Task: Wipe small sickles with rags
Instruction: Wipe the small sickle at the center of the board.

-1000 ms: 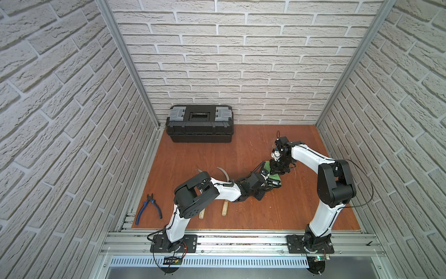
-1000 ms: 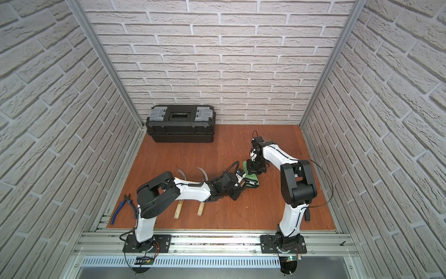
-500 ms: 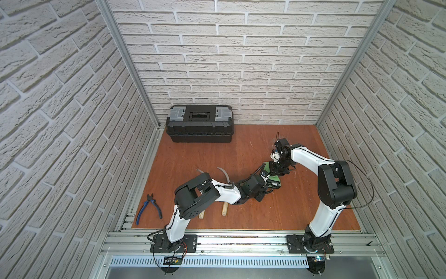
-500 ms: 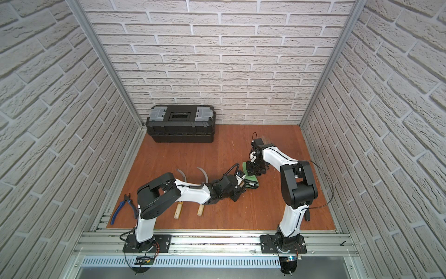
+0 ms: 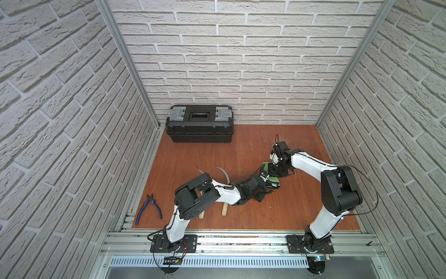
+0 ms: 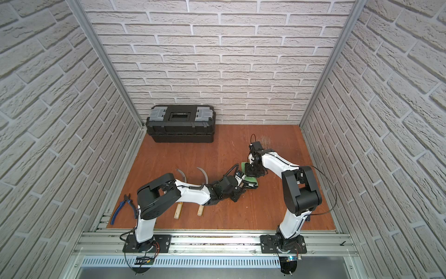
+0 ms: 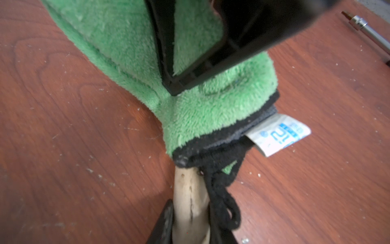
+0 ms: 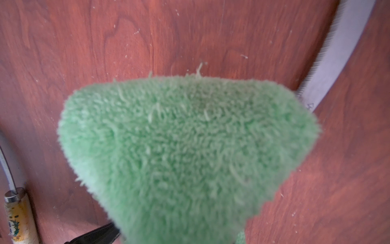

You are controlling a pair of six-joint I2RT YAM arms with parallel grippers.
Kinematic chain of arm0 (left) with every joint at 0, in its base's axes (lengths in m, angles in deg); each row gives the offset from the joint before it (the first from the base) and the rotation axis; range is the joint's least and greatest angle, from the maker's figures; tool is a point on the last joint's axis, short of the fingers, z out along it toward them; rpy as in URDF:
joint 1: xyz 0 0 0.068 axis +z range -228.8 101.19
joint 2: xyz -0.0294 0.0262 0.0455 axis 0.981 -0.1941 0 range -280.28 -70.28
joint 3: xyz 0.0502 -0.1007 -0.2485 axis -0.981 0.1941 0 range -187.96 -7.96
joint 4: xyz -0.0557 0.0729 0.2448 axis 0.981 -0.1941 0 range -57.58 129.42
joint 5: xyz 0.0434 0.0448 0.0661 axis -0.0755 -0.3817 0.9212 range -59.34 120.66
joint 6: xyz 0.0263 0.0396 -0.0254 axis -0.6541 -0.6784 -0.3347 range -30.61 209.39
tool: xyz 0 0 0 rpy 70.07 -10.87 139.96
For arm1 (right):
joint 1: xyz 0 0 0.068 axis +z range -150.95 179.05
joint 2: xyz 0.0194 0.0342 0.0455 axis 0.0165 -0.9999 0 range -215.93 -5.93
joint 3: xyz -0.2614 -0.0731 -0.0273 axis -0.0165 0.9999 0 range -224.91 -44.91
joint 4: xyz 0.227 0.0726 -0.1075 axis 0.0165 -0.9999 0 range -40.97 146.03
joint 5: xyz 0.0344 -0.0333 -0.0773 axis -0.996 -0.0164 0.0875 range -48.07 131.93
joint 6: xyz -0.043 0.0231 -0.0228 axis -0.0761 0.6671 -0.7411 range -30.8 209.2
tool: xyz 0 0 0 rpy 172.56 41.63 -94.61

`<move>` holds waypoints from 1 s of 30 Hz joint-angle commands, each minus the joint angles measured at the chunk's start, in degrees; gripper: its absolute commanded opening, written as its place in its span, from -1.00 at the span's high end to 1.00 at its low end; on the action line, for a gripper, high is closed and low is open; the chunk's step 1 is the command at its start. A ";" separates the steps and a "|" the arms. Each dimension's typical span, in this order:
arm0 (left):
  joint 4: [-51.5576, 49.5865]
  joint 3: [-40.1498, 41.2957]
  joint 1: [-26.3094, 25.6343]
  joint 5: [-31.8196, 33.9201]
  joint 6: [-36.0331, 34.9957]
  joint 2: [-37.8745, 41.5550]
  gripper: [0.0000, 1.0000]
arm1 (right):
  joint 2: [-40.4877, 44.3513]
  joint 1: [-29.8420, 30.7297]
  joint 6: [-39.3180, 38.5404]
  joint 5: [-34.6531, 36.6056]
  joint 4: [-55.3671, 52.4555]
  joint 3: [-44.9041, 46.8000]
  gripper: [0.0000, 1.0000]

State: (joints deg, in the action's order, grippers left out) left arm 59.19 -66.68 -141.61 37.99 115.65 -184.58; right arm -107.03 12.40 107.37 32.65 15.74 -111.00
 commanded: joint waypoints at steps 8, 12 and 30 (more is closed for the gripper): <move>6.11 3.92 0.23 4.54 1.03 -0.92 1.00 | -11.19 1.22 -2.91 -1.67 -12.92 -9.05 0.94; 7.52 4.74 0.21 5.41 0.84 -0.72 1.00 | -11.82 0.73 -3.88 -0.62 -13.64 -10.29 0.95; 7.50 4.79 0.23 5.54 0.81 -1.02 1.00 | 3.45 1.45 -4.02 -4.63 -18.01 -6.96 0.95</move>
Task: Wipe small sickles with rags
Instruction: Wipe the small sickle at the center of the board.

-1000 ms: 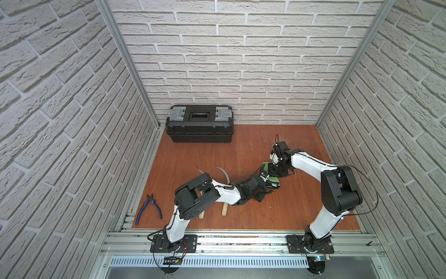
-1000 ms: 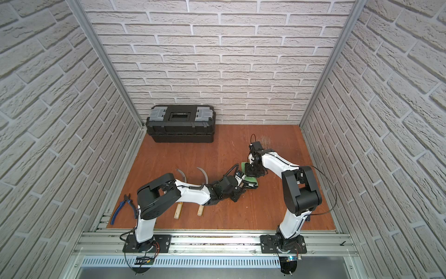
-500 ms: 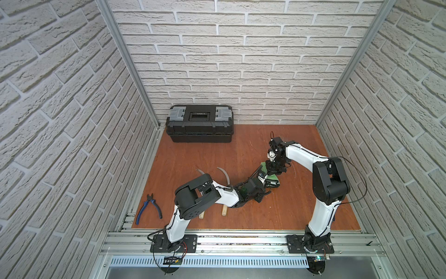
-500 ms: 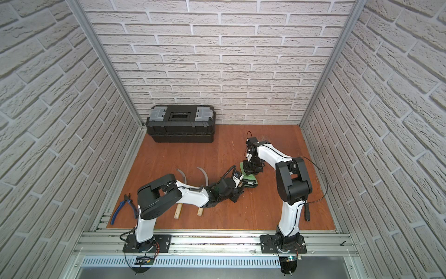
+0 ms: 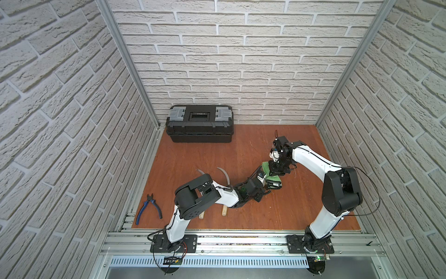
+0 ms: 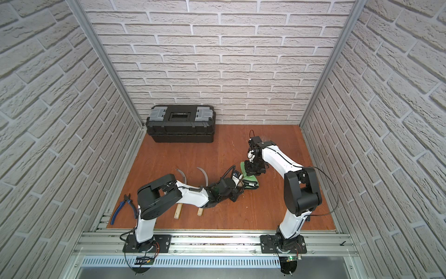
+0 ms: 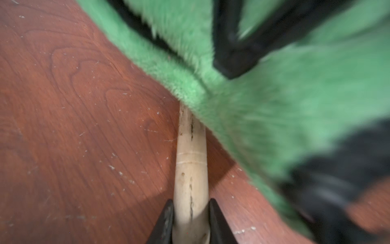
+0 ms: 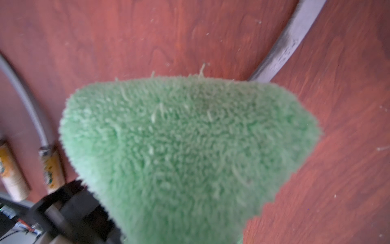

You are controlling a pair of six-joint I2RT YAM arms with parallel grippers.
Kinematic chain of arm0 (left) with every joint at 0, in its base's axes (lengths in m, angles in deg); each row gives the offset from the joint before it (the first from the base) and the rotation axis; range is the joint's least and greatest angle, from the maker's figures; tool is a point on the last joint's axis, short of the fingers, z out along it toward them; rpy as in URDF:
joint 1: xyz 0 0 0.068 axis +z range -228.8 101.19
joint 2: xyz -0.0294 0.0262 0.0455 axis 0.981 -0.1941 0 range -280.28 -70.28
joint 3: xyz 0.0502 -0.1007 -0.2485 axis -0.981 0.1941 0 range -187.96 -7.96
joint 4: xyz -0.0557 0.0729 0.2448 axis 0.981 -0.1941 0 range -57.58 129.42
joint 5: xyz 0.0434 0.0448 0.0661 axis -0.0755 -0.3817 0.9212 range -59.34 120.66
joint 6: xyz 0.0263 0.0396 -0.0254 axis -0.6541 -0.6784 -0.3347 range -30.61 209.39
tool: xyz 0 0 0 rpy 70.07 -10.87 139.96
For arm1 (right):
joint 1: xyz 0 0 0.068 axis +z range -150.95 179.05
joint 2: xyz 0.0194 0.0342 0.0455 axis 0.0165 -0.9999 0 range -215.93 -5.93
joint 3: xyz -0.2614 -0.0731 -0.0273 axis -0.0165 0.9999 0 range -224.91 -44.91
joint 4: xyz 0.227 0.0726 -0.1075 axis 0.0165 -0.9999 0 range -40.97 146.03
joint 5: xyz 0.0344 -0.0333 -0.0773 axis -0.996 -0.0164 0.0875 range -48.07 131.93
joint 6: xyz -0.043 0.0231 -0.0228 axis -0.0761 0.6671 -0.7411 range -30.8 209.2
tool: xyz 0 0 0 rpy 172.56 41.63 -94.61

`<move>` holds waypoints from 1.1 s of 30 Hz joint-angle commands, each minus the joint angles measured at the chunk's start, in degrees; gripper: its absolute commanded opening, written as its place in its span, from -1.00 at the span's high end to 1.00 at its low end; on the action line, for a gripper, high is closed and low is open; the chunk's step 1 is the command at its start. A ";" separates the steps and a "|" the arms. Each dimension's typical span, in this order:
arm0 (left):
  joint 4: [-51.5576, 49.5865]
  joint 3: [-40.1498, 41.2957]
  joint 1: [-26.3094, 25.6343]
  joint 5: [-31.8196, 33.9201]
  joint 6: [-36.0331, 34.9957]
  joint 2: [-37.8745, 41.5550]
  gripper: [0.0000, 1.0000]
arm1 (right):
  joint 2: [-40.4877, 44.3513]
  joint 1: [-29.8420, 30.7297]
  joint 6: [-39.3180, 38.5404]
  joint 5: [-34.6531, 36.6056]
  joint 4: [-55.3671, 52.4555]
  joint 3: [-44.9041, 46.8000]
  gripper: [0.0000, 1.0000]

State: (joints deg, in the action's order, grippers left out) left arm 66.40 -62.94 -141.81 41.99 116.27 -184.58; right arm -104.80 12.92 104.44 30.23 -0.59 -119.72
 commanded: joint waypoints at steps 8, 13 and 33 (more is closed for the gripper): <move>0.59 1.17 0.42 1.41 0.21 -1.06 1.00 | -4.32 3.04 -1.60 -5.87 3.63 3.45 0.95; 0.47 0.80 0.42 0.80 -0.02 -1.66 1.00 | -8.53 3.51 -3.18 -7.09 4.51 1.50 0.95; 9.93 7.15 -0.78 -7.95 -4.13 0.03 1.00 | -20.80 -0.47 -2.51 3.12 1.54 -11.88 0.95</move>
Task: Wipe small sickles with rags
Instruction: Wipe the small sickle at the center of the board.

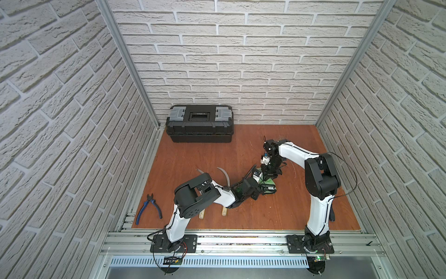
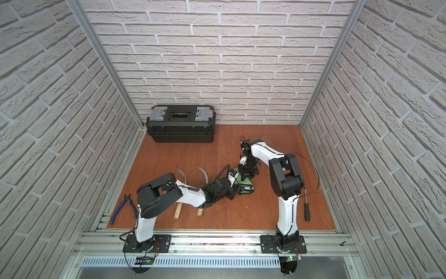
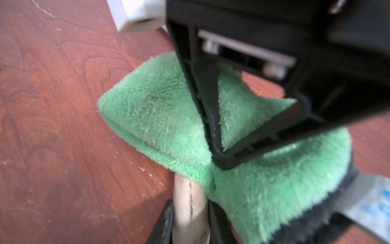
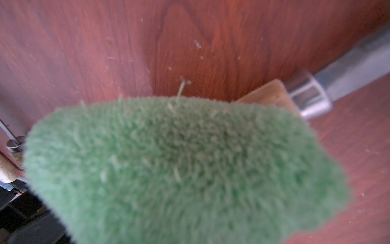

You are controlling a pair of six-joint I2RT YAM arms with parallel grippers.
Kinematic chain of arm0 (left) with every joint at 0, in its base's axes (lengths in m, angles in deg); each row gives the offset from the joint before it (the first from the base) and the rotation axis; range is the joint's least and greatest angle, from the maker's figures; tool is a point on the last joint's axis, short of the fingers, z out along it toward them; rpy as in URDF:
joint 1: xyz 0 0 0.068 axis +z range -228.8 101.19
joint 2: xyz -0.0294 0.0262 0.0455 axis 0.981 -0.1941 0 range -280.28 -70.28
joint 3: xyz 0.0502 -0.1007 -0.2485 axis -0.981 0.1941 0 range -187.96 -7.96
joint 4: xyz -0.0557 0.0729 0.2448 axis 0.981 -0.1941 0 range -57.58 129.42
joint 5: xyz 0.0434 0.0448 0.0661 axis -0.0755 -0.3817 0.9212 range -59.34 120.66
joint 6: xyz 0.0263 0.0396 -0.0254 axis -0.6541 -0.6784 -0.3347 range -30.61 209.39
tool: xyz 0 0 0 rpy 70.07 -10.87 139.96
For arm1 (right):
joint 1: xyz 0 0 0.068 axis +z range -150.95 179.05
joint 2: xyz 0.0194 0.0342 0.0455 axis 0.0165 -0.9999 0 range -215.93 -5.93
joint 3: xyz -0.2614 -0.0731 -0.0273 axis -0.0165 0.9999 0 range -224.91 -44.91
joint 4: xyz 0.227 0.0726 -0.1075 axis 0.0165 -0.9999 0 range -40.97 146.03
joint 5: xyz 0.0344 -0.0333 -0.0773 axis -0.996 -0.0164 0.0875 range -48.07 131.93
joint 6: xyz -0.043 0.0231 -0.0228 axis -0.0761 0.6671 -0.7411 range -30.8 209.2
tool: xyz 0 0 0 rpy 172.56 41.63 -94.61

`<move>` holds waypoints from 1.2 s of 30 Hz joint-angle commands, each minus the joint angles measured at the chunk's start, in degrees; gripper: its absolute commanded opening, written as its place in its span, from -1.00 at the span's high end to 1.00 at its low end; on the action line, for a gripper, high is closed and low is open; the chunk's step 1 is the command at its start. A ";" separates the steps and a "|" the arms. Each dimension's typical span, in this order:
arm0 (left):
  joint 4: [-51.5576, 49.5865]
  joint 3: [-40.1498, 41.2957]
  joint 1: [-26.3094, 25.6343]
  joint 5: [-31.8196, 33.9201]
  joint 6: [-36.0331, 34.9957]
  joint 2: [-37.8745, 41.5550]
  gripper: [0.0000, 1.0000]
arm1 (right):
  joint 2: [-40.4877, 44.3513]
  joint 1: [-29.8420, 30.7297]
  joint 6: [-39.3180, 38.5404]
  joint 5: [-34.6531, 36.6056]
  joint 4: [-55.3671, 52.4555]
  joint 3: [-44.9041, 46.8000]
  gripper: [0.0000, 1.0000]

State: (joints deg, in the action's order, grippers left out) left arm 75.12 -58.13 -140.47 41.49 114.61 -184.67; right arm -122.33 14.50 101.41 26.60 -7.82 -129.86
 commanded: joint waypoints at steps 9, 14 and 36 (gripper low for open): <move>2.59 3.28 -3.72 -8.54 -4.98 -0.08 1.00 | -0.51 -4.97 -2.29 9.05 5.71 -4.04 0.95; 2.35 2.98 -4.34 -8.37 -6.11 -0.22 1.00 | 6.09 -4.90 -3.69 4.51 5.68 -0.89 0.95; 6.92 3.99 -5.11 -4.65 -8.56 -0.20 1.00 | 11.24 0.92 -0.03 6.22 9.66 18.01 0.95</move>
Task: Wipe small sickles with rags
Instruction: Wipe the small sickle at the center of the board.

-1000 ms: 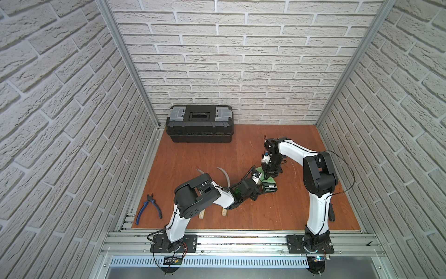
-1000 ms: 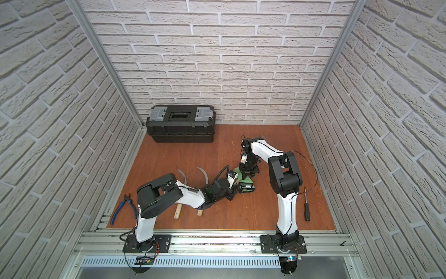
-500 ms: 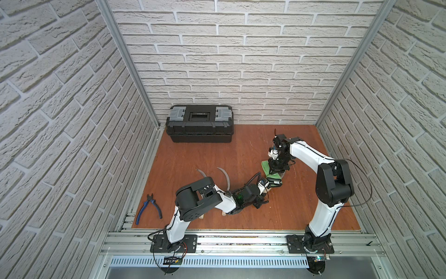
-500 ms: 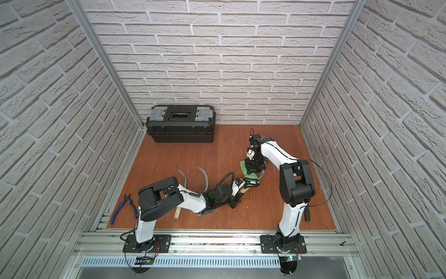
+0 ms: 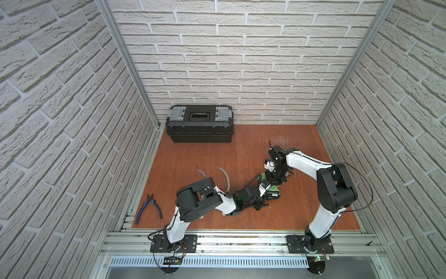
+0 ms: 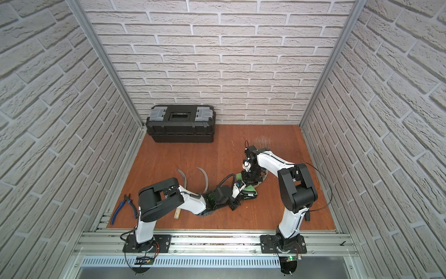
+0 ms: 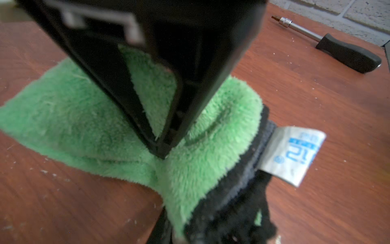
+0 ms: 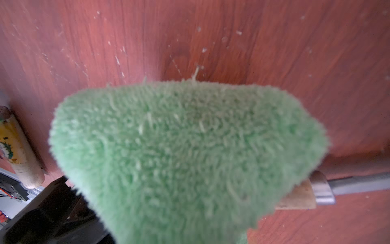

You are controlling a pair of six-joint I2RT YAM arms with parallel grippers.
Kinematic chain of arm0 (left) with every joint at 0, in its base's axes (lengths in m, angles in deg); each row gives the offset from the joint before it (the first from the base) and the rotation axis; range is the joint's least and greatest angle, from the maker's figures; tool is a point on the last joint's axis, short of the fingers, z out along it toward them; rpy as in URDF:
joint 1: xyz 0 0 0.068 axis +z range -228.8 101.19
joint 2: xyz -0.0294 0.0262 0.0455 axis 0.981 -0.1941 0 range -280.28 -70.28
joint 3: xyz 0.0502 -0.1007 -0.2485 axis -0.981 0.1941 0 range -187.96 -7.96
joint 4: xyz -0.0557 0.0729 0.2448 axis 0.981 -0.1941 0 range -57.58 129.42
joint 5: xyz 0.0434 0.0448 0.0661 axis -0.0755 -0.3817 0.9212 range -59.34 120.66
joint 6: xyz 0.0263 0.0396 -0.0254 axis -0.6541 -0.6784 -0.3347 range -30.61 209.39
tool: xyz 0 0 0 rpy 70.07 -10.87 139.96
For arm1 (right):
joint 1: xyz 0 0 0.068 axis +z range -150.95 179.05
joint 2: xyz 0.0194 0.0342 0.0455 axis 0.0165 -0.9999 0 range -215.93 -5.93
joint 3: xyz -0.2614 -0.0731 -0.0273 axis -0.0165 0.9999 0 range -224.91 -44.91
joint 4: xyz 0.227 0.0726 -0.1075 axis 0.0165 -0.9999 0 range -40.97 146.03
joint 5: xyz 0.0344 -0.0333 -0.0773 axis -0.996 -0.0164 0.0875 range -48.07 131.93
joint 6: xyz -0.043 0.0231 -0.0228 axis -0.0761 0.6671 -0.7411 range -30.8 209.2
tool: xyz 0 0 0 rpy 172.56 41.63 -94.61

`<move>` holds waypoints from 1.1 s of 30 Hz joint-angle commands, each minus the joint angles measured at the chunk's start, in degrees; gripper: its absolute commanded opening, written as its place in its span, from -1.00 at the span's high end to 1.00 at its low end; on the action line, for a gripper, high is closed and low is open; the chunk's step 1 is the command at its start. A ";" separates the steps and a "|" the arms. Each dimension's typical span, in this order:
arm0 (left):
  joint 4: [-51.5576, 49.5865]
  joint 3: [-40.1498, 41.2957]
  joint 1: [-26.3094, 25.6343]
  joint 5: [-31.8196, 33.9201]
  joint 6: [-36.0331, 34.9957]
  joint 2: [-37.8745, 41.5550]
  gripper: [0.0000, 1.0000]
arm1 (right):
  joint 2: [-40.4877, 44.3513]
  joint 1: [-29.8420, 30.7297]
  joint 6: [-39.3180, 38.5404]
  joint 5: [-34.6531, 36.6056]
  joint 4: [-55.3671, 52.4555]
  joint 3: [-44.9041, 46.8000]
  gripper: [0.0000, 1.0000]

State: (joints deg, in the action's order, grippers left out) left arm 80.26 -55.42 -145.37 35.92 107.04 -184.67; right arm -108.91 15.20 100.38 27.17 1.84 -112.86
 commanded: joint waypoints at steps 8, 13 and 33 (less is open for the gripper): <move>2.44 3.10 -0.24 2.29 -0.77 1.03 1.00 | -5.43 -2.63 0.61 16.59 -3.17 -4.52 0.95; 2.80 3.67 -0.23 2.74 -0.77 1.36 1.00 | -4.06 -4.71 0.01 17.79 -3.86 -5.96 0.95; 4.63 3.80 -0.30 3.29 -0.87 1.02 1.00 | 1.50 3.46 4.09 3.14 4.11 7.13 0.95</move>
State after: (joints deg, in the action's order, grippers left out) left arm 84.28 -52.34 -145.70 38.19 106.87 -184.21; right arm -104.45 17.73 102.83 31.76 1.29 -107.83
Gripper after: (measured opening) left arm 0.262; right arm 0.206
